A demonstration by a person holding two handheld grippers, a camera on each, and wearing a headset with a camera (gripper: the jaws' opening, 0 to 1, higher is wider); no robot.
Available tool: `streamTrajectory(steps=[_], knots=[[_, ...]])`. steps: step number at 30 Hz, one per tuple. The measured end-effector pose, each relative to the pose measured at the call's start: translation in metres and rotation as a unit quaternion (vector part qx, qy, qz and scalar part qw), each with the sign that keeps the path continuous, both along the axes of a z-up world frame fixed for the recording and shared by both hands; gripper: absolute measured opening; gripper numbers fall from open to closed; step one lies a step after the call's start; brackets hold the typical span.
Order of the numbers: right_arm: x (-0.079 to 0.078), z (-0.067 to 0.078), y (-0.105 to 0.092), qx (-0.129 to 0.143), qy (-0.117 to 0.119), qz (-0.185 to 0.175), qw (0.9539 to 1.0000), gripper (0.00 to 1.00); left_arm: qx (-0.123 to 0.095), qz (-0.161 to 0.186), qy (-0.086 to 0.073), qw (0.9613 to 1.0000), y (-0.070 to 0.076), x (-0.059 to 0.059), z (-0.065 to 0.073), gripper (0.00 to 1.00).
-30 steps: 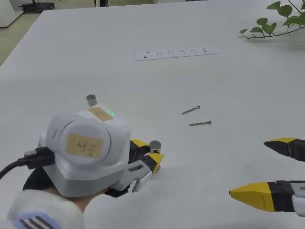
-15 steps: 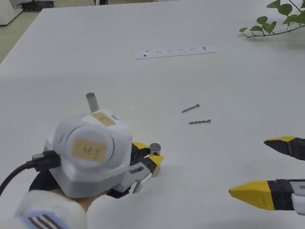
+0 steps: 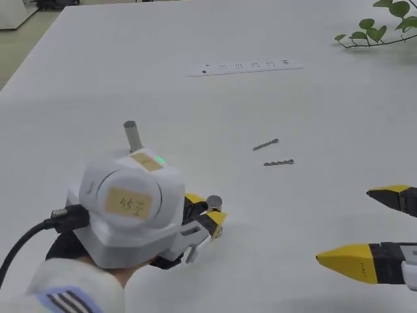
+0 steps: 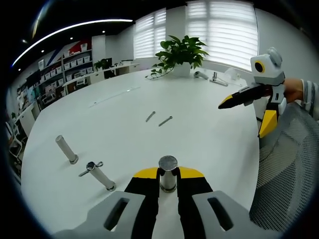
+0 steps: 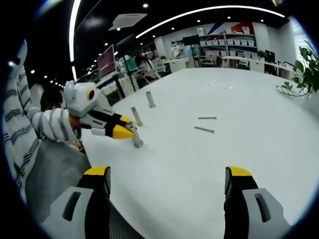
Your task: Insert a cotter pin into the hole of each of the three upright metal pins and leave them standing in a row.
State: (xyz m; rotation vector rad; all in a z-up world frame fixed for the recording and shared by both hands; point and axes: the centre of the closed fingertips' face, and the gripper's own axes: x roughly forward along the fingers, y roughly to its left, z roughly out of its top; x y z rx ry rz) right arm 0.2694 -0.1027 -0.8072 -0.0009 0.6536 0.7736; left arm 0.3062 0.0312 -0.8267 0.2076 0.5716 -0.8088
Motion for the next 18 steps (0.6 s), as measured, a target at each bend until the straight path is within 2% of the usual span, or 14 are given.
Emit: streamTrajectory(steps=[12, 18], knots=[[0.0007, -0.0022, 0.0010, -0.007, -0.003, 0.003, 1.0000, 0.96, 0.009, -0.014, -0.011, 0.9998, 0.0009, -0.0023, -0.0003, 0.11], [0.0006, -0.0035, 0.0004, -0.006, 0.000, 0.002, 1.0000, 0.96, 0.020, -0.018, -0.008, 0.9996, 0.0010, -0.0024, -0.0009, 0.12]])
